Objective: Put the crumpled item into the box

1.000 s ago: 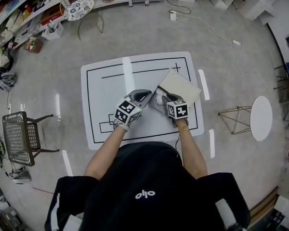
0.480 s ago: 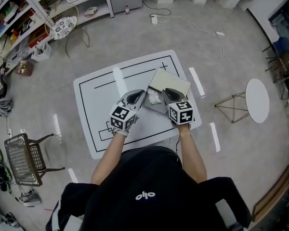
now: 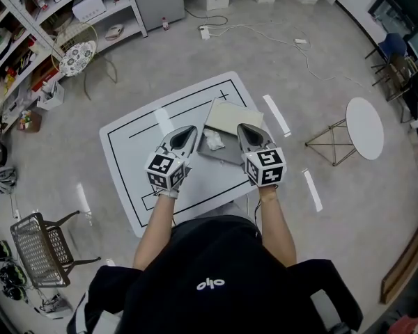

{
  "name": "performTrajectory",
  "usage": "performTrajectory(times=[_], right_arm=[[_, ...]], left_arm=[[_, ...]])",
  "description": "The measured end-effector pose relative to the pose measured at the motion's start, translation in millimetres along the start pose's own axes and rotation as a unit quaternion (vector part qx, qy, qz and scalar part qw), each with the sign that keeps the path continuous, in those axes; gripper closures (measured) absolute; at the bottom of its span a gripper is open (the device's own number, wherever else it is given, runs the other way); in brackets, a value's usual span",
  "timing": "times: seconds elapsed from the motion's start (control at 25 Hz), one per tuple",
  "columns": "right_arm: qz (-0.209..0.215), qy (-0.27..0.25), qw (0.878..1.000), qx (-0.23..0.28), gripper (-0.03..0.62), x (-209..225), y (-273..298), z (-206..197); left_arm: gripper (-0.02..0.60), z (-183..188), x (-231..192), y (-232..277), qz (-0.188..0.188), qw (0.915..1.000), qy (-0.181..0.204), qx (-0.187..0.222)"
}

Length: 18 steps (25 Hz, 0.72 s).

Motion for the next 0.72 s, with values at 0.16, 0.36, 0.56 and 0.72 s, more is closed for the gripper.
performTrajectory(times=[0.16, 0.36, 0.56, 0.72], right_arm=[[-0.009, 0.014, 1.0, 0.014, 0.585, -3, -10, 2], [-0.009, 0.007, 1.0, 0.015, 0.585, -12, -14, 1], [-0.009, 0.004, 1.0, 0.012, 0.585, -14, -14, -6], [-0.008, 0.005, 1.0, 0.008, 0.585, -15, -12, -7]], left_arm=[[0.574, 5, 2, -5, 0.0, 1.0, 0.003, 0.005], [0.574, 7, 3, -15, 0.002, 1.0, 0.003, 0.007], [0.574, 4, 3, -18, 0.003, 1.0, 0.003, 0.008], [0.574, 6, 2, -19, 0.005, 0.9999, 0.004, 0.009]])
Point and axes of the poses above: the fingertips, and each gripper's own axes: y forward along the fingers, x to its right, z out of its top, the point moved 6 cm from there along -y, backward along the fingers, and after that the axes turned 1 degree about y, right-handed, at the moved point
